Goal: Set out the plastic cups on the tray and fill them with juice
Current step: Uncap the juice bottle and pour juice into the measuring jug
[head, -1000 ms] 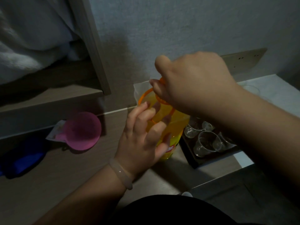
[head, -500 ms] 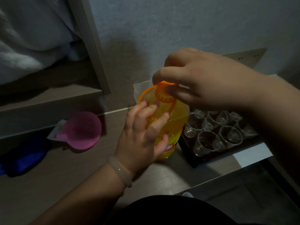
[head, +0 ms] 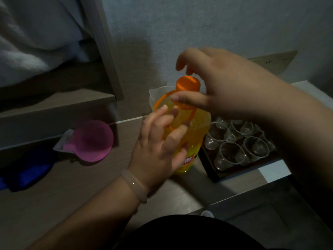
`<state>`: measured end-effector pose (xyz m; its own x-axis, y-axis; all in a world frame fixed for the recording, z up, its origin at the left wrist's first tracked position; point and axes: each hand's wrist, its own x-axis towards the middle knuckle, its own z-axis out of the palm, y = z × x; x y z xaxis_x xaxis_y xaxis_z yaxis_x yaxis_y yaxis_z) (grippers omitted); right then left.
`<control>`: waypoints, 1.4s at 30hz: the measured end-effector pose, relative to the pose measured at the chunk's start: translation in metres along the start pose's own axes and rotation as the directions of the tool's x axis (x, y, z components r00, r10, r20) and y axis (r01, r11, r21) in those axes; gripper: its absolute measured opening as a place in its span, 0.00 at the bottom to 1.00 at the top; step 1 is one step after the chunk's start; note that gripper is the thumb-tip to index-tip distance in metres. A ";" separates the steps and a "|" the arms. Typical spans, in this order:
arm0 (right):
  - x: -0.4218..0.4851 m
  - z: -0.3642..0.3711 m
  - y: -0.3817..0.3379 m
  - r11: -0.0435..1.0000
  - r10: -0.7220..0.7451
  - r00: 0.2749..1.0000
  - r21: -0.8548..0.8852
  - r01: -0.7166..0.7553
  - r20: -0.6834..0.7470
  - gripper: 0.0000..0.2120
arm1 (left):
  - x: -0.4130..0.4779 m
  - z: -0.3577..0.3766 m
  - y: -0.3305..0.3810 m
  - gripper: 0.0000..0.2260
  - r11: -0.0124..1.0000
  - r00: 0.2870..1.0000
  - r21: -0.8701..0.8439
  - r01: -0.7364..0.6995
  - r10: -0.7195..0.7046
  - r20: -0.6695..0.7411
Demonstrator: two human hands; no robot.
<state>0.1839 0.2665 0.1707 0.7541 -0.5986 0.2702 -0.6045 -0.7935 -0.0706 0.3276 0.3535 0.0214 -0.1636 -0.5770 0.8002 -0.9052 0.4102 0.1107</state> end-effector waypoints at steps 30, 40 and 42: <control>-0.010 0.004 -0.005 0.997 0.026 0.968 0.076 -0.007 -0.250 0.19 | -0.001 -0.001 0.001 0.24 1.000 1.000 0.001 -0.011 0.011 0.017; -0.067 0.035 -0.019 0.697 0.301 0.871 0.713 0.077 -0.388 0.17 | -0.001 -0.001 -0.001 0.26 1.000 1.000 -0.015 -0.027 0.028 0.011; -0.082 0.043 -0.025 0.670 0.221 0.886 0.724 0.166 -0.408 0.15 | -0.002 -0.001 -0.003 0.28 0.999 0.999 -0.017 -0.035 0.036 0.021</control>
<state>0.1484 0.3304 0.1094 0.4298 -0.6609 0.6151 -0.0945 -0.7105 -0.6973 0.3309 0.3539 0.0199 -0.2039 -0.5766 0.7912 -0.8922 0.4421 0.0923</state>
